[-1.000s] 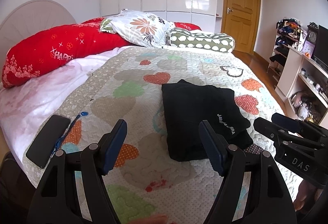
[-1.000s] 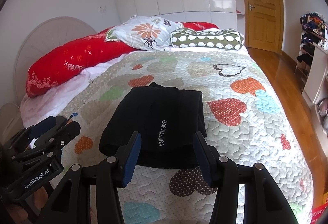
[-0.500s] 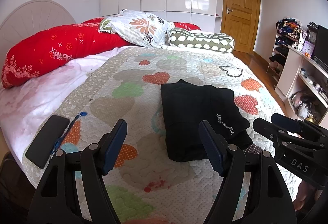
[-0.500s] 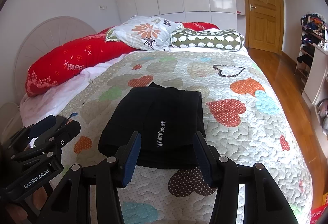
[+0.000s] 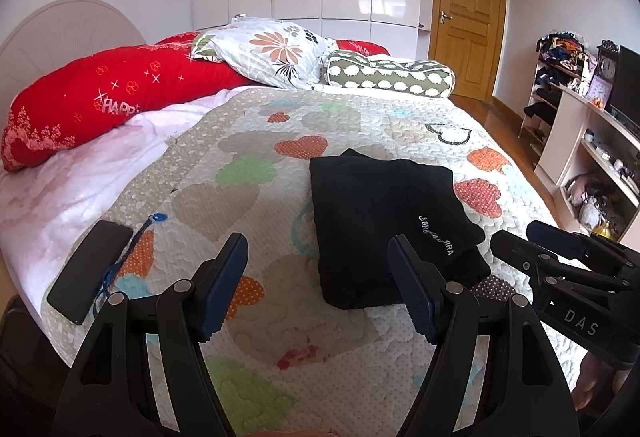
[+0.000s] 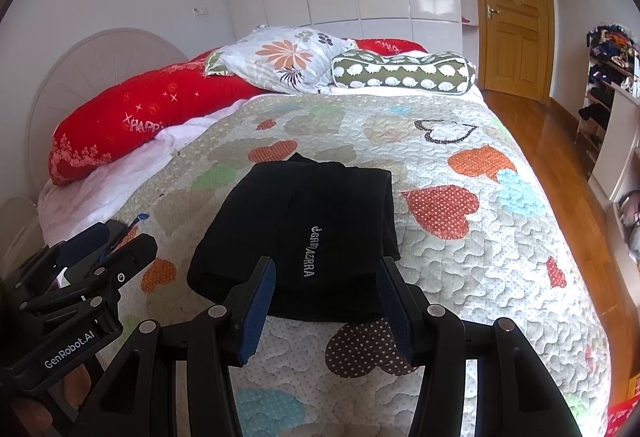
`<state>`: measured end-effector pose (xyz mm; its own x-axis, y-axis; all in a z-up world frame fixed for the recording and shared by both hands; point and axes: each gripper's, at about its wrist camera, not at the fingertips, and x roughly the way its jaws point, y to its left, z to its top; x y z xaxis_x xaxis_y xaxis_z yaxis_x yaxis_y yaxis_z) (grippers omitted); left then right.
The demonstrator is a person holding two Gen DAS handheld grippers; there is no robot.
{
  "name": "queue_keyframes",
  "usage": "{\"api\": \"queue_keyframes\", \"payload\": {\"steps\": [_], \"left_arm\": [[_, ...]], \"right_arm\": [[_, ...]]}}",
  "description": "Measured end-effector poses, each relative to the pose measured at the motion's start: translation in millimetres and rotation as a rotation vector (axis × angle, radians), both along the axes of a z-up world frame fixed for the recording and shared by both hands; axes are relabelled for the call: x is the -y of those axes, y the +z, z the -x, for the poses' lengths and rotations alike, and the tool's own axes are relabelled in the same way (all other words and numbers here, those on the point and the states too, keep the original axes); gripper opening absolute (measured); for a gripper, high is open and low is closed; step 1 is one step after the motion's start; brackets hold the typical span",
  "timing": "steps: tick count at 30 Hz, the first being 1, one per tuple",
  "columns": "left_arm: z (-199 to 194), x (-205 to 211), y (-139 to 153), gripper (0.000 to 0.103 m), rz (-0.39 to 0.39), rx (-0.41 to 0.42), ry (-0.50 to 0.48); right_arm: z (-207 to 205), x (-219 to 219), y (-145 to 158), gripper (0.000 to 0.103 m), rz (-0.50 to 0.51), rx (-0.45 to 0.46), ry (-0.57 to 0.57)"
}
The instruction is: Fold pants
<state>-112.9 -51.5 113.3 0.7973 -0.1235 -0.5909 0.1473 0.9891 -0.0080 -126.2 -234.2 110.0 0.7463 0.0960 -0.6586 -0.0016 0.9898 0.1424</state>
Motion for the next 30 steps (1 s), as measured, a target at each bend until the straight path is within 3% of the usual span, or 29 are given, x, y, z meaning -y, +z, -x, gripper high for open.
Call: {"api": "queue_keyframes", "payload": {"steps": [30], "left_arm": [[5.9, -0.7, -1.3, 0.073, 0.012, 0.004, -0.005]], "right_arm": [[7.4, 3.4, -0.3, 0.051, 0.019, -0.007, -0.01]]}}
